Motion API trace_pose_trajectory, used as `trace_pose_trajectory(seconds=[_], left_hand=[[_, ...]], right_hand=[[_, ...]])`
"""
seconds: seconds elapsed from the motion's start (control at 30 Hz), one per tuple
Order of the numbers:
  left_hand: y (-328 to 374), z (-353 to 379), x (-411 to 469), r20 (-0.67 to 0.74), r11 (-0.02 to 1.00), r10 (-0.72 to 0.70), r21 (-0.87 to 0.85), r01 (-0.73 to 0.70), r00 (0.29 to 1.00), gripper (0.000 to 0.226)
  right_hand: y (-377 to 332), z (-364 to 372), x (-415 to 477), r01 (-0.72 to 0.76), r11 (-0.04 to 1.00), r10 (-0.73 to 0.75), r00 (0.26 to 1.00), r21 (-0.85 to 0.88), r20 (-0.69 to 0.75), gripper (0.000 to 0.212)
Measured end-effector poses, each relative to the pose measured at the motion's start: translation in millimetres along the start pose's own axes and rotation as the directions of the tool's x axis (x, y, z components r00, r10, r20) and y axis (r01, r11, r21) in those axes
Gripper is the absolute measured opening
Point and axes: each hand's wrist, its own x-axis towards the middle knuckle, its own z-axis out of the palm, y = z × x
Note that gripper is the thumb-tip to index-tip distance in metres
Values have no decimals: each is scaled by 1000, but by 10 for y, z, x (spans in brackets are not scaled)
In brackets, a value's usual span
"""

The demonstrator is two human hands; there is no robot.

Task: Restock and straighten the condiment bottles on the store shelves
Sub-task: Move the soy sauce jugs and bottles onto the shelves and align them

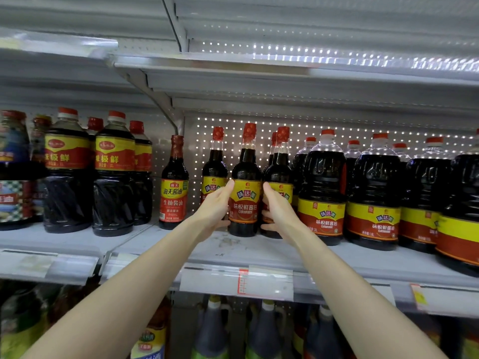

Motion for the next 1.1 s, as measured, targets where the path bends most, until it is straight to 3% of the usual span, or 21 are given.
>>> trace_pose_trajectory(seconds=[0.33, 0.5, 0.7, 1.0, 1.1], left_hand=[[220, 26, -886, -67, 969, 210, 145, -198, 975, 46], [154, 122, -1630, -59, 963, 237, 145, -227, 970, 47], [-359, 258, -2589, -24, 982, 156, 112, -152, 987, 40], [-1108, 756, -3422, 59, 996, -23, 88, 18, 998, 31], [-1577, 978, -3707, 79, 989, -129, 80, 122, 989, 32]], right_hand=[[-215, -262, -918, 141, 987, -146, 987, -71, -72, 48], [-156, -287, -1655, 194, 976, -206, 970, -102, -130, 41], [262, -371, -2643, 132, 990, -137, 982, -51, -127, 32], [1235, -653, -3515, -105, 991, 91, 982, -82, -165, 30], [1719, -803, -3804, -184, 981, 170, 969, -64, -179, 19]])
